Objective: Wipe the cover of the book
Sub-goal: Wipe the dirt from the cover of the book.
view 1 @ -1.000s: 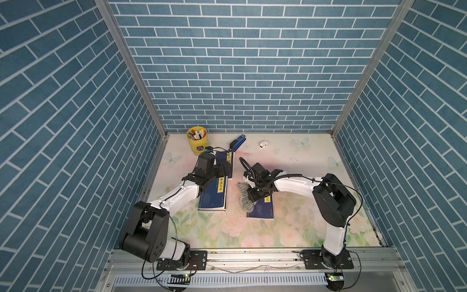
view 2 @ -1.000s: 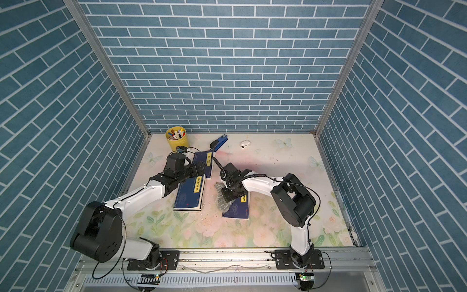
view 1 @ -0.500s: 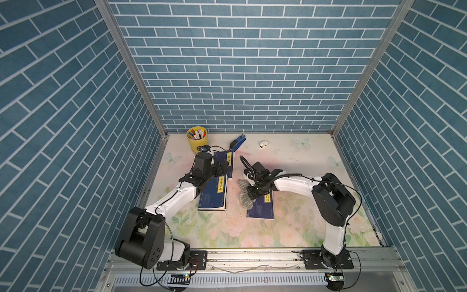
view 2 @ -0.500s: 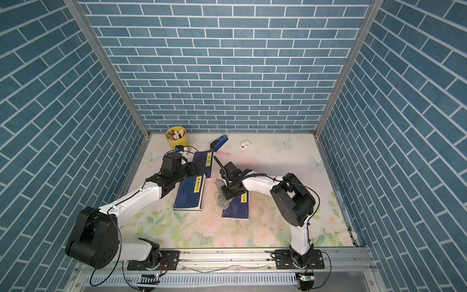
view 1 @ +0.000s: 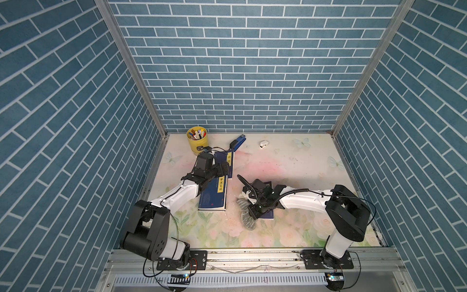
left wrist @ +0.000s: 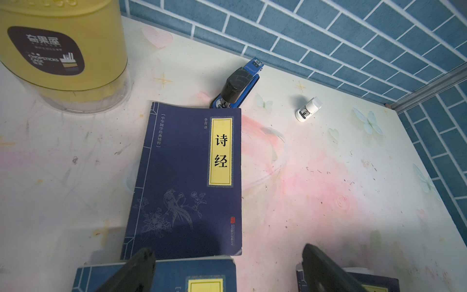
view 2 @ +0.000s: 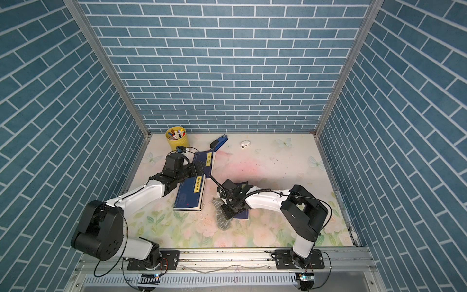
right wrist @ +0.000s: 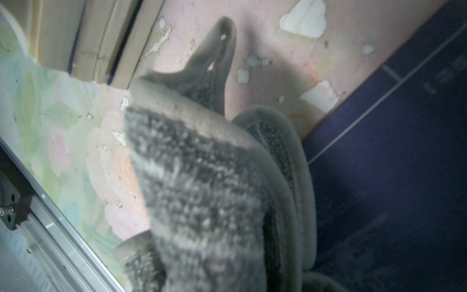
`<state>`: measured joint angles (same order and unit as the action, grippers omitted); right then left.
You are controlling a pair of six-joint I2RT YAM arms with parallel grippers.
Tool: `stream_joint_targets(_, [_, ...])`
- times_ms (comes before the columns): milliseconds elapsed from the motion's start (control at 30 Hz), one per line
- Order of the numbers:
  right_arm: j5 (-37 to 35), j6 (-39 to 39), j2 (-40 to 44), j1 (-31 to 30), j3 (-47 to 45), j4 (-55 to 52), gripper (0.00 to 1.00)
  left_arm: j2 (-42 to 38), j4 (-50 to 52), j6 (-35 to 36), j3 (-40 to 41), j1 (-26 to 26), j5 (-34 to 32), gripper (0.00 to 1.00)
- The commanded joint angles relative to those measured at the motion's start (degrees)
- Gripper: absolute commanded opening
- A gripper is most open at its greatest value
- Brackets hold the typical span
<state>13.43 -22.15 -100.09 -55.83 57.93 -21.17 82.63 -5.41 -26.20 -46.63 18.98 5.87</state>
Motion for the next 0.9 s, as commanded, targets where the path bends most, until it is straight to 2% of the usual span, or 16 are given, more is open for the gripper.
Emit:
stream_joint_targets(0, [-5.63,1.27,-6.79,6.09,0.64,-5.08,0.0,-0.88,-0.22,0.11,-0.41,-0.37,0.68,0.96])
stream_joint_targets(133, [-5.95,3.83,-11.56,11.02,7.2,-5.06,0.0,-1.78,-0.39,0.09,0.27,-0.35,0.55,0.96])
stream_joint_targets(300, [-5.61,6.39,-16.39,11.97,15.19,-7.14,0.0,-2.14,-0.29,0.09,0.73,-0.42,0.81,0.96])
stream_joint_targets(467, [-5.51,6.88,-16.42,11.87,15.16,-7.56,0.0,-2.65,-1.64,-0.26,2.23,-0.36,0.67,0.96])
stream_joint_targets(600, [-4.26,5.74,-14.78,11.3,13.27,-3.84,0.0,-1.45,-2.32,-0.39,2.12,-0.52,1.08,0.96])
stream_joint_targets(867, [-3.89,5.65,-16.69,9.17,15.17,-3.97,0.0,-0.77,-2.41,0.0,2.04,-0.46,1.26,0.96])
